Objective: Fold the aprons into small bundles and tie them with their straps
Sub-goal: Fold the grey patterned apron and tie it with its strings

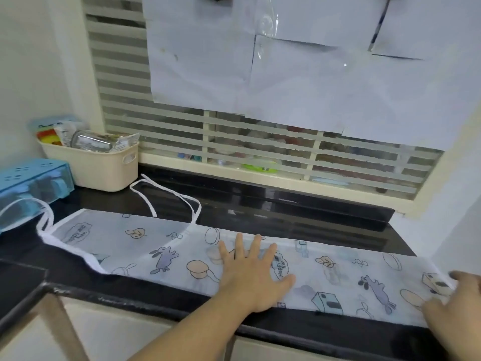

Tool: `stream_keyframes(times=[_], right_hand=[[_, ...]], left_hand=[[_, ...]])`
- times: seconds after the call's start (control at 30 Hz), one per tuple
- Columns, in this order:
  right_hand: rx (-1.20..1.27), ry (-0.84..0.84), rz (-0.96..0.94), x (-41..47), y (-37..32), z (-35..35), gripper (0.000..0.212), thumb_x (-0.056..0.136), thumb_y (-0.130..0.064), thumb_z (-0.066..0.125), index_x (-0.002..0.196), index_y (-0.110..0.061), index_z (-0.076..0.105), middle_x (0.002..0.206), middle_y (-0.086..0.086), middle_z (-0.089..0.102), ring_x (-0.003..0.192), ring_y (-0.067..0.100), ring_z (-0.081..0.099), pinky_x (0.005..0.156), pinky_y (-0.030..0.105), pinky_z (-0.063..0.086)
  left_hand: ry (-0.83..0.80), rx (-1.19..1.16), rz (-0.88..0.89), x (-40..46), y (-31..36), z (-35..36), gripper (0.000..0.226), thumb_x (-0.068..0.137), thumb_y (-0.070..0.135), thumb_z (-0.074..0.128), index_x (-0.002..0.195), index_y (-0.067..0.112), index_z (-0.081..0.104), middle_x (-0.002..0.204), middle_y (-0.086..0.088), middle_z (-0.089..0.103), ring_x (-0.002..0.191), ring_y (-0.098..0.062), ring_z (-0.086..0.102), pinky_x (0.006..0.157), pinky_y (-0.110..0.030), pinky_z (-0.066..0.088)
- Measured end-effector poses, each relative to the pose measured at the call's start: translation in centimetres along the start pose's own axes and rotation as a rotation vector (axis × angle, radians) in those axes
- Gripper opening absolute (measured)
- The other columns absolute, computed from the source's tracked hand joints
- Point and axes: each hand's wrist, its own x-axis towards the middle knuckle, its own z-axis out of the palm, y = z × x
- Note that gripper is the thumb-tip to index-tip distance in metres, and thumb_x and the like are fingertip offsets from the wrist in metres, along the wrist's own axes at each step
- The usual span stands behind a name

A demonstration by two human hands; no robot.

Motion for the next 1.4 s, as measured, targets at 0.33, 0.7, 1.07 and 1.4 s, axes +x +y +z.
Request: stream_keyframes(times=[0.33, 0.7, 1.07, 1.4], right_hand=[[0.028, -0.492, -0.625, -11.0, -18.4, 6.2, 0.009, 0.098, -0.028, 0.054, 0.101, -0.036, 0.052, 0.096, -0.018, 0.051, 0.089, 0.004, 0.051, 0.079, 0.028, 0.046], [-0.020, -0.424, -0.646, -11.3, -17.9, 8.3, 0.016, 0.095, -0.033, 0.053, 0.104, -0.042, 0.043, 0.095, -0.019, 0.049, 0.088, 0.006, 0.048, 0.081, 0.029, 0.040], [-0.006, -0.441, -0.706, -11.2, -17.5, 7.8, 0.009, 0.099, -0.033, 0.045, 0.100, -0.040, 0.040, 0.089, -0.020, 0.048, 0.087, 0.006, 0.047, 0.083, 0.029, 0.044], [0.019, -0.436, -0.696, -11.2, -17.8, 7.5, 0.006, 0.099, -0.030, 0.046, 0.096, -0.035, 0.044, 0.087, -0.016, 0.051, 0.087, 0.008, 0.048, 0.081, 0.031, 0.045]], left_hand=[[0.458, -0.504, -0.243, 1.9, -8.1, -4.5, 0.034, 0.095, 0.034, 0.062, 0.126, 0.020, 0.056, 0.128, 0.001, 0.051, 0.118, -0.017, 0.047, 0.101, -0.035, 0.048], [0.567, -0.558, -0.335, 6.5, -14.8, -6.8, 0.018, 0.098, 0.031, 0.066, 0.080, 0.030, 0.065, 0.085, 0.010, 0.067, 0.094, -0.019, 0.061, 0.090, -0.041, 0.044], [0.402, -1.083, 0.279, -1.3, -9.4, -14.2, 0.008, 0.099, 0.018, 0.068, 0.107, 0.018, 0.070, 0.097, -0.002, 0.078, 0.096, -0.015, 0.074, 0.094, -0.034, 0.056], [-0.341, -0.395, 0.309, -9.1, -6.9, -10.1, 0.029, 0.100, 0.040, 0.060, 0.088, 0.015, 0.070, 0.083, 0.001, 0.079, 0.073, -0.016, 0.076, 0.084, -0.038, 0.062]])
